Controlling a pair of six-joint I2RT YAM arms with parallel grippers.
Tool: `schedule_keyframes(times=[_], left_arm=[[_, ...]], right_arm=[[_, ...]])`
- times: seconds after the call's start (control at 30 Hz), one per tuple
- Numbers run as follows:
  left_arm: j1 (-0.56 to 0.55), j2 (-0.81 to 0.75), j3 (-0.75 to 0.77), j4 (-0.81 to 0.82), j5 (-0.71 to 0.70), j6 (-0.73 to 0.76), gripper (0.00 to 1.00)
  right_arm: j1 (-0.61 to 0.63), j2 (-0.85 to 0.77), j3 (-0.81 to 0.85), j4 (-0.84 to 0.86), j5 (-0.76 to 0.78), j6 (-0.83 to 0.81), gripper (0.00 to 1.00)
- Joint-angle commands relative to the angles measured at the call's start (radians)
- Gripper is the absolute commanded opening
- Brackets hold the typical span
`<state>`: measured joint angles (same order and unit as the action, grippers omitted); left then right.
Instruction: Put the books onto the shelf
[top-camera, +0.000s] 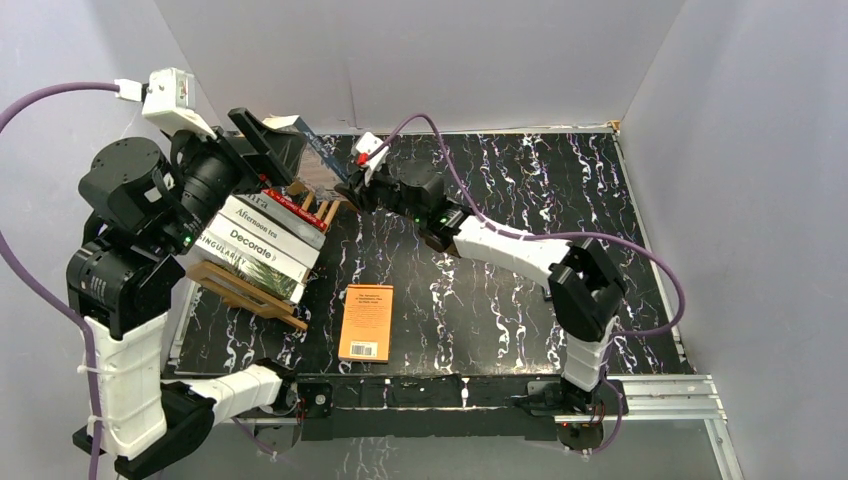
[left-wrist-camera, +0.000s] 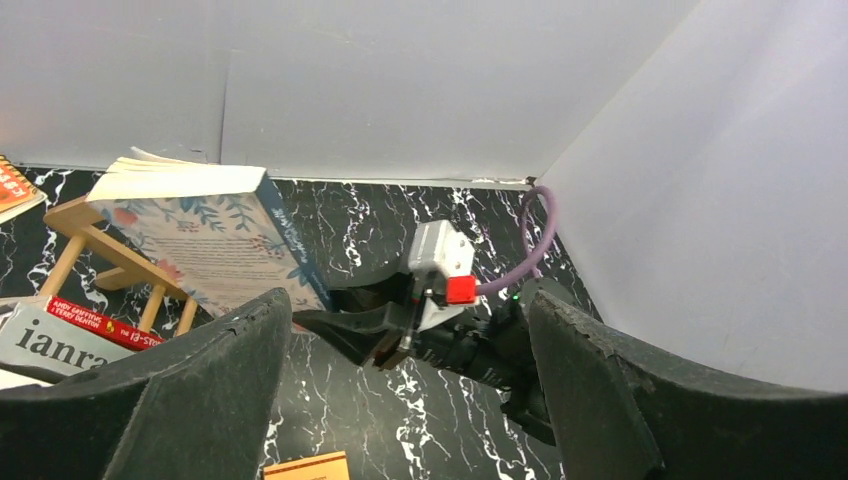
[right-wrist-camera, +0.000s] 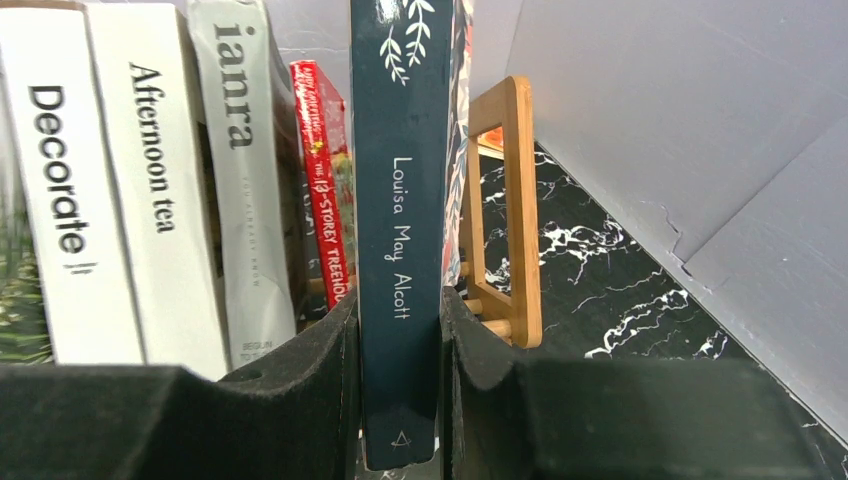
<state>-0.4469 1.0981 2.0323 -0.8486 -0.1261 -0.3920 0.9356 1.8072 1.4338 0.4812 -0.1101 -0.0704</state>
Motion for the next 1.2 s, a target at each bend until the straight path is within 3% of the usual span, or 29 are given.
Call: schedule_keyframes(times=[0.0,0.63,0.77,1.17], left_arm=[[0.007,-0.006,0.028,0.027,0.006,0.022,0.86],[0.007,0.059,0.000,0.060,0.074,-0.040,0.86],[0.007,0.060,-0.021,0.071,0.073,-0.046,0.86],[0.007,0.120,0.000,0.068,0.110,-0.074,0.86]], right_arm=[[-0.003,0.023,0.130,0.174,0.019,-0.058,0.00],[-0.003,0.248,0.354,-0.019,-0.017,-0.058,0.00],[-0.003,0.316,0.465,-0.060,-0.041,-0.016,0.00],[-0.005,0.460,0.574,-0.064,-0.109,0.006,0.00]])
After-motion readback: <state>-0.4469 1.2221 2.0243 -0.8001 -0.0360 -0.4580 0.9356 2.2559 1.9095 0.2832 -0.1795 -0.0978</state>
